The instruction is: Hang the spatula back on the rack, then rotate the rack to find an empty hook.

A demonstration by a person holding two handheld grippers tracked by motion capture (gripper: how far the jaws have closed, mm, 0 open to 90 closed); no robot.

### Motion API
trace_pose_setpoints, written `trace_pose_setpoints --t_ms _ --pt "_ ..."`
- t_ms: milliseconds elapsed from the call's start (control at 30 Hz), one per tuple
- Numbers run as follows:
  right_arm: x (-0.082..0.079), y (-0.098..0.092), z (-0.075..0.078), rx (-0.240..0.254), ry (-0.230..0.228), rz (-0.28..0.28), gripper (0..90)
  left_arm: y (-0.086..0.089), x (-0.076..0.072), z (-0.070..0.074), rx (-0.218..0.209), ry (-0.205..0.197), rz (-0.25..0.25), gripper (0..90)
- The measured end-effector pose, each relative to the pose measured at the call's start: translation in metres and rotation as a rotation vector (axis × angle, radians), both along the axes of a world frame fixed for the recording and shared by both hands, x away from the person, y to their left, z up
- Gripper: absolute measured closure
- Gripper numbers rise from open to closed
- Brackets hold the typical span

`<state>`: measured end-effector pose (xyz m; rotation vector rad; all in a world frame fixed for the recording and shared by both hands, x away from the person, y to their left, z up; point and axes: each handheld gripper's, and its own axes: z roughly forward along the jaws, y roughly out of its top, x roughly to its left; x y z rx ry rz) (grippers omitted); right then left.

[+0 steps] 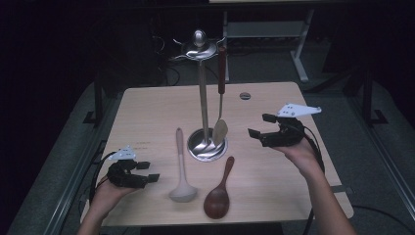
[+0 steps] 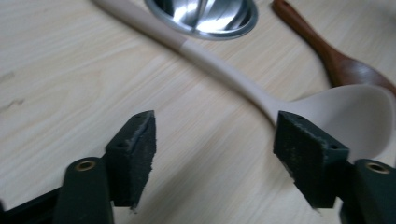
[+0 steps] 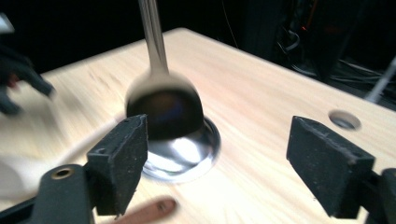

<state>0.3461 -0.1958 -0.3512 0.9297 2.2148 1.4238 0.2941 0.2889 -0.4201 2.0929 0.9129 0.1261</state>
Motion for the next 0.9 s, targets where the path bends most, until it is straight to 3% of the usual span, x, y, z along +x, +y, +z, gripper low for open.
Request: trace_pose_setpoints --t_ms 67,133,167,233,333,400,467,600,733,900 --pt "-0.005 -0.007 -0.019 0.008 0.023 -0.003 18.6 -0.002 0.001 0.007 -0.001 0.0 -0.016 38.5" --pt "-0.006 -0.009 -0.025 0.003 0.031 -0.011 18.6 -0.005 0.003 0.013 -0.006 0.005 -0.031 40.5" --pt "-0.01 -0.013 -0.037 -0.005 0.047 -0.015 17.4 -0.008 0.004 0.017 0.002 0.007 -0.042 46.3" --pt "-0.012 -0.015 -0.042 -0.01 0.057 -0.02 17.1 -0.012 0.007 0.023 0.007 0.01 -0.062 48.6" --pt "-0.019 -0.022 -0.058 -0.024 0.081 -0.05 16.2 -0.018 0.013 0.04 0.0 0.0 -0.091 61.6" --pt "-0.02 -0.022 -0.061 -0.035 0.09 -0.067 16.1 -0.02 0.015 0.045 0.001 -0.001 -0.1 64.2" --pt "-0.025 -0.019 -0.067 -0.094 0.108 -0.081 14.9 -0.023 0.018 0.055 0.0 -0.003 -0.123 72.1" --pt "-0.031 -0.014 -0.071 -0.125 0.117 -0.075 14.6 -0.029 0.026 0.078 0.018 -0.006 -0.161 80.9" --pt "-0.035 -0.015 -0.081 -0.122 0.129 -0.073 15.1 -0.037 0.033 0.104 0.011 -0.019 -0.202 89.8" --pt "-0.039 -0.017 -0.09 -0.115 0.164 -0.083 15.1 -0.051 0.042 0.138 0.024 -0.042 -0.237 89.9"
